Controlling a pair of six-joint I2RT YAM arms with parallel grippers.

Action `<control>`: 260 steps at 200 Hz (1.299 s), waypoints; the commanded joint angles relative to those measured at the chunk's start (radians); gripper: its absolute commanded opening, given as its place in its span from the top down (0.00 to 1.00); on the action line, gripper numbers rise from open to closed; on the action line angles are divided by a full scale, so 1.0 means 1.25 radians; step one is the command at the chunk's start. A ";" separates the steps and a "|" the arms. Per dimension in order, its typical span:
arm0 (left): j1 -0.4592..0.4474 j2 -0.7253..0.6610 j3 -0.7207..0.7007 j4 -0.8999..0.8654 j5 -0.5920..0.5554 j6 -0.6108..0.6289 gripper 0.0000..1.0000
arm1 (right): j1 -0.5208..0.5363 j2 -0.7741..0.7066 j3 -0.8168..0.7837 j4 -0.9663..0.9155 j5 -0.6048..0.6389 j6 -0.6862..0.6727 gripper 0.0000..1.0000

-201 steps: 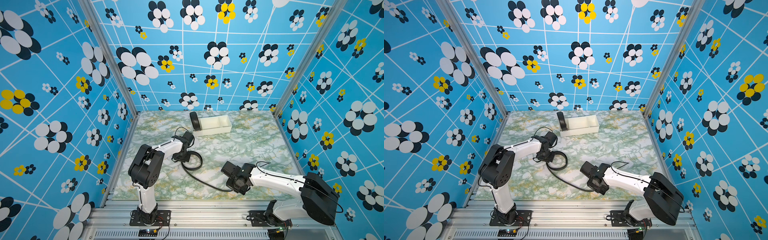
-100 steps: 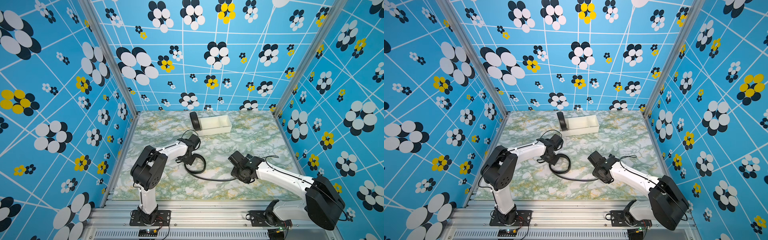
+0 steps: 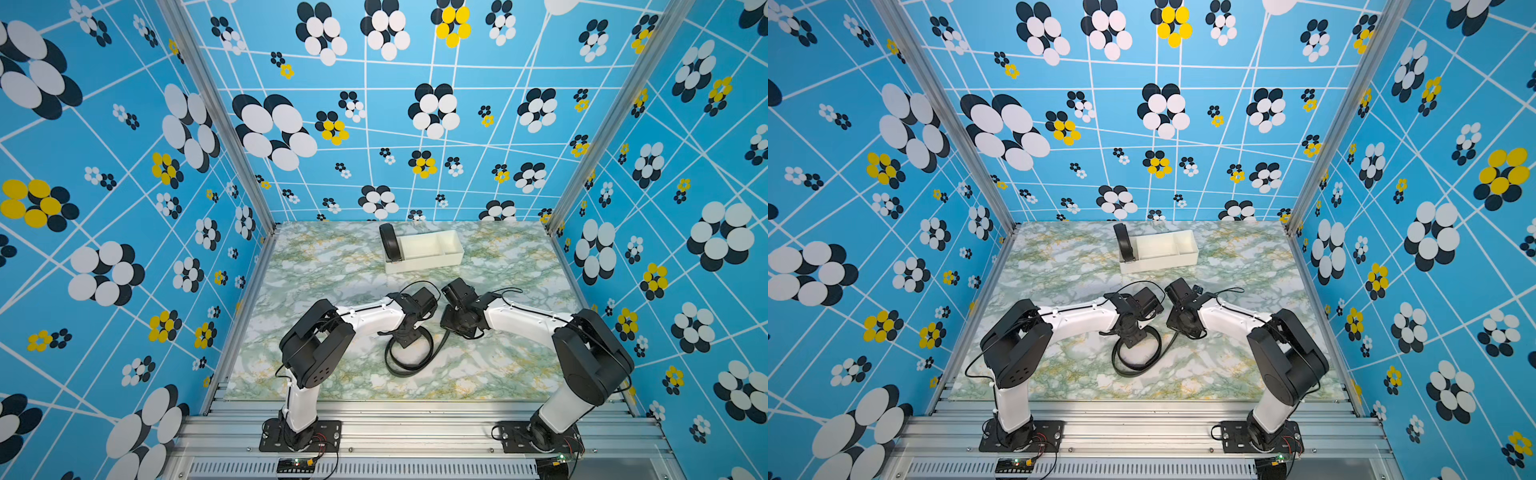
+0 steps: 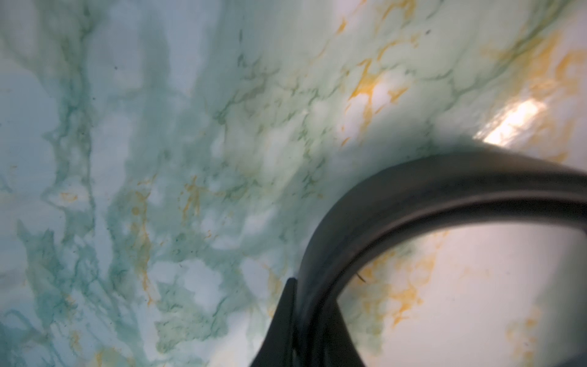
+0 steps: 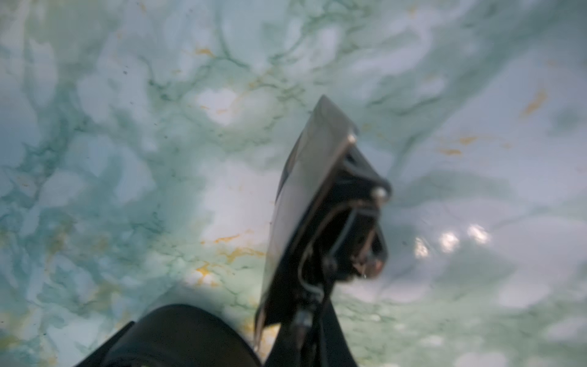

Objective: Place the belts into the storage roll
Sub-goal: Roll the belt at the center of the board.

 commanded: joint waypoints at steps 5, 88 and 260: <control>-0.015 0.071 -0.013 0.006 0.087 0.015 1.00 | -0.011 0.072 0.072 0.117 -0.116 0.002 0.61; 0.021 0.083 -0.006 0.027 0.107 -0.021 1.00 | -0.044 -0.035 -0.136 0.524 -0.314 0.322 0.42; 0.016 0.167 0.131 -0.035 0.119 -0.023 1.00 | -0.061 -0.131 -0.159 0.066 -0.260 0.013 0.35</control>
